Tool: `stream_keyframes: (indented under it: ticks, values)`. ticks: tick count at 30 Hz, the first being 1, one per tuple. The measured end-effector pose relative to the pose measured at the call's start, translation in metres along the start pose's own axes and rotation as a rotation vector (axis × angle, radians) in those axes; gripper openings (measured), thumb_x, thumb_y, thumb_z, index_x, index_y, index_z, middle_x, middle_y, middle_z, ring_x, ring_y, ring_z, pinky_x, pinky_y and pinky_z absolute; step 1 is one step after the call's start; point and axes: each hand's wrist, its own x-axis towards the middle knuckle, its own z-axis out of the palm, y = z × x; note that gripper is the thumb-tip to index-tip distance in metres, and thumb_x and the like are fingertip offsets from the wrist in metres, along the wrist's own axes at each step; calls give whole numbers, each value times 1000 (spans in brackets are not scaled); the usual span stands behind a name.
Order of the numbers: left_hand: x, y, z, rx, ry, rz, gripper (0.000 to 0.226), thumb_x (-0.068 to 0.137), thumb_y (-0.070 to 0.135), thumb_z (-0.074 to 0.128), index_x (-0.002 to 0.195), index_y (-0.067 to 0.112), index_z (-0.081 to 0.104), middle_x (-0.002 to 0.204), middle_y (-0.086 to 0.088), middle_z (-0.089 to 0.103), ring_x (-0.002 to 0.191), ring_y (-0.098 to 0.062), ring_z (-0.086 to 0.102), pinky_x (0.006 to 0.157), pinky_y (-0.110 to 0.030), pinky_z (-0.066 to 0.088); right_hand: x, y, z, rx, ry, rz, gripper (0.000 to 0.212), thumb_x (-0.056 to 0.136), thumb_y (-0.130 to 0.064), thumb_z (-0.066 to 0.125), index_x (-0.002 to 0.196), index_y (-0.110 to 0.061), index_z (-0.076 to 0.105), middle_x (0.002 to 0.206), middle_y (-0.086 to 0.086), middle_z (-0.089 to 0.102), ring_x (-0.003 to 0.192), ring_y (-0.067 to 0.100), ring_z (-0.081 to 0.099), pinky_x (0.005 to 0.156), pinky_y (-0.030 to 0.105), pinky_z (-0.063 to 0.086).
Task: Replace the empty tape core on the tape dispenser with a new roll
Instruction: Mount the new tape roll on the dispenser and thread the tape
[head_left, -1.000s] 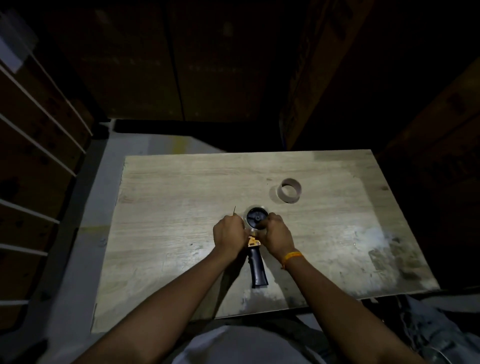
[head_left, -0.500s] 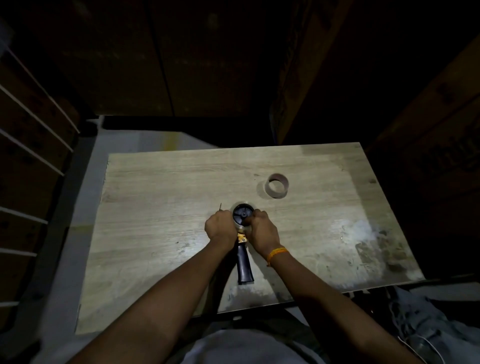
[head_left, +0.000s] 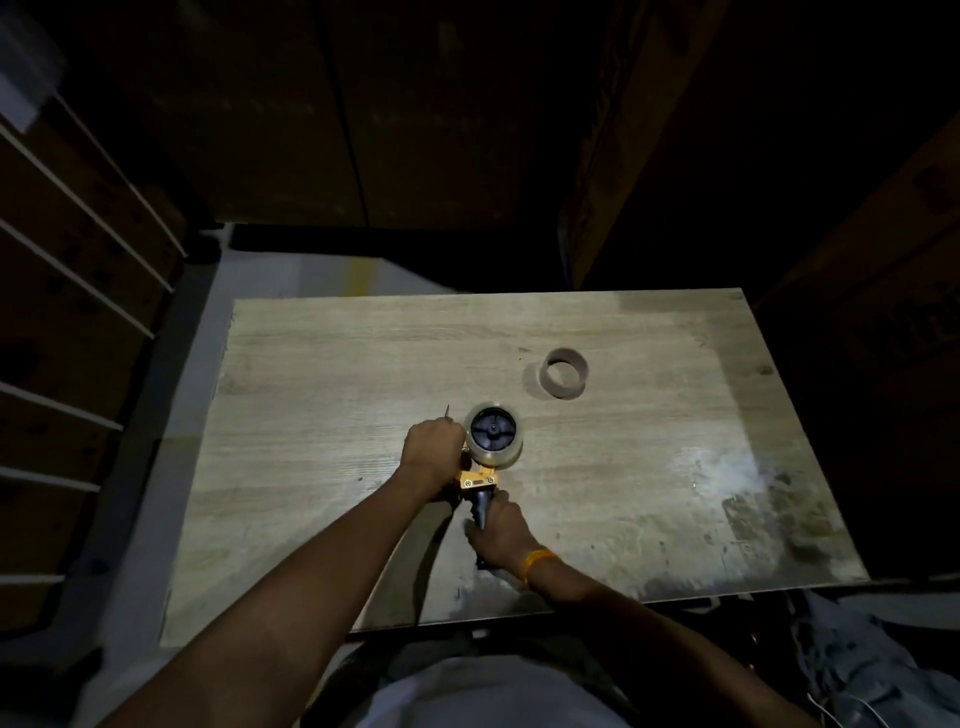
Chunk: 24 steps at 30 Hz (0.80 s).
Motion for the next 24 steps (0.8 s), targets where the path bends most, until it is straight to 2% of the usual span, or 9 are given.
stream_keyframes:
  ticks: [3,5,9,14,19,21,24]
  values:
    - [-4,-4,0,48,-5,70,26,91,37,71,97,13,78,103,-13,77,95,-32,74,79,-35,56,-2,0,0,92,42,46,37,101,-13,58,131,5,50,136,28,52,122,41,55,89,37,43]
    - [-6,-4,-1,92,-10,104,19,91,30,68,96,14,78,104,-14,77,97,-34,74,80,-36,56,-4,4,-2,144,78,81,37,99,-16,61,130,2,49,131,25,57,118,41,59,83,36,44]
    - [-14,4,-10,158,0,158,14,89,18,63,94,13,75,104,-13,74,99,-35,71,76,-37,53,-4,12,-12,178,136,129,42,96,-22,66,128,-1,50,125,23,64,113,41,64,84,39,51]
    - [-20,8,-21,174,-38,177,14,86,22,70,95,11,73,103,-14,73,100,-36,70,79,-39,55,0,10,-21,94,164,122,43,96,-28,66,129,-4,52,127,20,66,114,38,66,88,39,53]
    - [-23,3,-22,173,-55,194,17,89,22,67,102,12,74,104,-15,75,99,-38,72,79,-39,57,5,3,-27,121,163,151,44,95,-29,68,130,-6,54,129,18,66,117,36,66,91,40,54]
    - [-24,-1,-26,153,-43,198,18,85,20,69,102,16,74,102,-12,75,96,-37,73,78,-40,60,7,4,-31,143,160,159,44,95,-29,69,130,-5,55,128,18,67,116,36,66,88,38,53]
    - [-25,-5,-41,127,-41,205,23,84,23,73,103,11,71,104,-15,73,97,-39,72,77,-39,55,12,9,-39,164,147,154,41,94,-27,68,127,-4,58,125,19,69,113,38,67,80,34,50]
